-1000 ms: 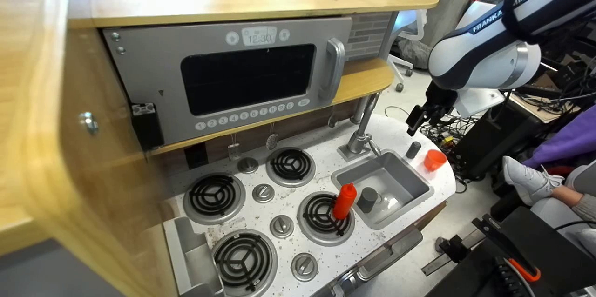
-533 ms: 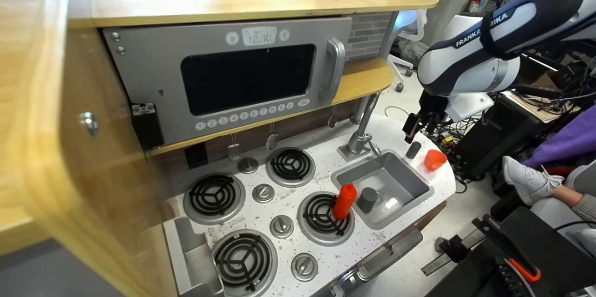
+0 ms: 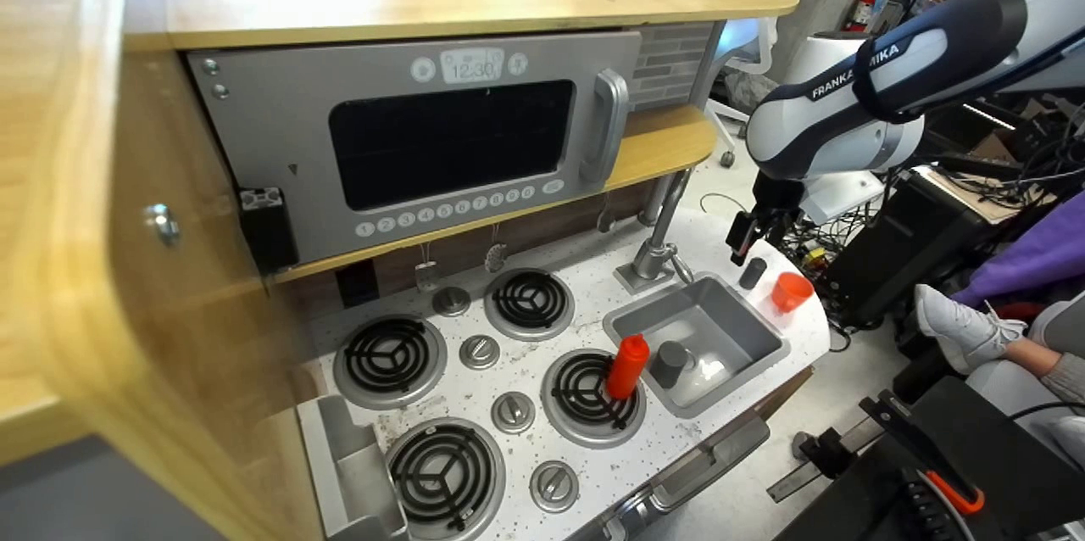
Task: Pick up the object and put it in the cup
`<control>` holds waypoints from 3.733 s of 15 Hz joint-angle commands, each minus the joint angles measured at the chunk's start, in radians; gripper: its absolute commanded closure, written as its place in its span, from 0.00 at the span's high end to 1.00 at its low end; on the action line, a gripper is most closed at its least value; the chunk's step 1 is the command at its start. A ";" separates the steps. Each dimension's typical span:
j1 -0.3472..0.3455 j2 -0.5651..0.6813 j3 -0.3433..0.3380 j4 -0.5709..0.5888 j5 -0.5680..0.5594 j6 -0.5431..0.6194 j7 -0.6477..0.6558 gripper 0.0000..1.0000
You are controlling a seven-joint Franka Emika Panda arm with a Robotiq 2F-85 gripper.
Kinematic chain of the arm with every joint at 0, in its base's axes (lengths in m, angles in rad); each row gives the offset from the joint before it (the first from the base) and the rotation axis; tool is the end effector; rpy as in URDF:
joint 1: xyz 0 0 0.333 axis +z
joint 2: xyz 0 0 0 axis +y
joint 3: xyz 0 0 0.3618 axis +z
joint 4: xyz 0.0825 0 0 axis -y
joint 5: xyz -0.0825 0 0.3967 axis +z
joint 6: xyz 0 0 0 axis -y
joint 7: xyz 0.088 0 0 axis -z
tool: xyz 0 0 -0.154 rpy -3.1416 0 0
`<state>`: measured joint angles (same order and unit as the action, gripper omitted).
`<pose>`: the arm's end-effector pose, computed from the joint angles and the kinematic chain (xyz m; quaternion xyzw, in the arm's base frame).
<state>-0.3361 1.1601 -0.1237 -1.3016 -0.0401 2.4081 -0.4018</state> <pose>0.6879 -0.3229 -0.0088 0.9970 0.0218 -0.0509 0.0543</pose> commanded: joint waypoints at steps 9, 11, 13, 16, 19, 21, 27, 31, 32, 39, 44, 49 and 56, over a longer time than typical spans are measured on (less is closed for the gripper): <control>0.000 0.091 -0.001 0.116 -0.063 -0.062 0.001 1.00; 0.002 0.100 -0.003 0.124 -0.068 -0.062 0.004 1.00; 0.004 0.109 -0.005 0.132 -0.074 -0.061 0.005 1.00; 0.007 0.116 -0.007 0.132 -0.086 -0.057 0.006 1.00; -0.001 0.112 -0.006 0.129 -0.085 -0.061 -0.004 1.00; -0.002 0.113 -0.008 0.130 -0.084 -0.062 -0.002 1.00; -0.002 0.110 -0.011 0.125 -0.087 -0.063 -0.005 0.60; -0.002 0.108 -0.013 0.123 -0.091 -0.062 -0.009 0.31; -0.001 0.109 -0.014 0.123 -0.092 -0.060 -0.010 0.22; -0.016 0.066 -0.007 0.100 -0.088 -0.075 -0.015 0.08; -0.066 -0.047 0.004 0.038 -0.054 -0.098 -0.068 0.08; -0.085 -0.117 -0.009 -0.041 -0.076 -0.121 -0.133 0.08; -0.081 -0.109 0.011 -0.108 -0.089 -0.097 -0.130 0.08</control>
<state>-0.4186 1.0793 -0.1315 -1.3584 -0.1138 2.3038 -0.5259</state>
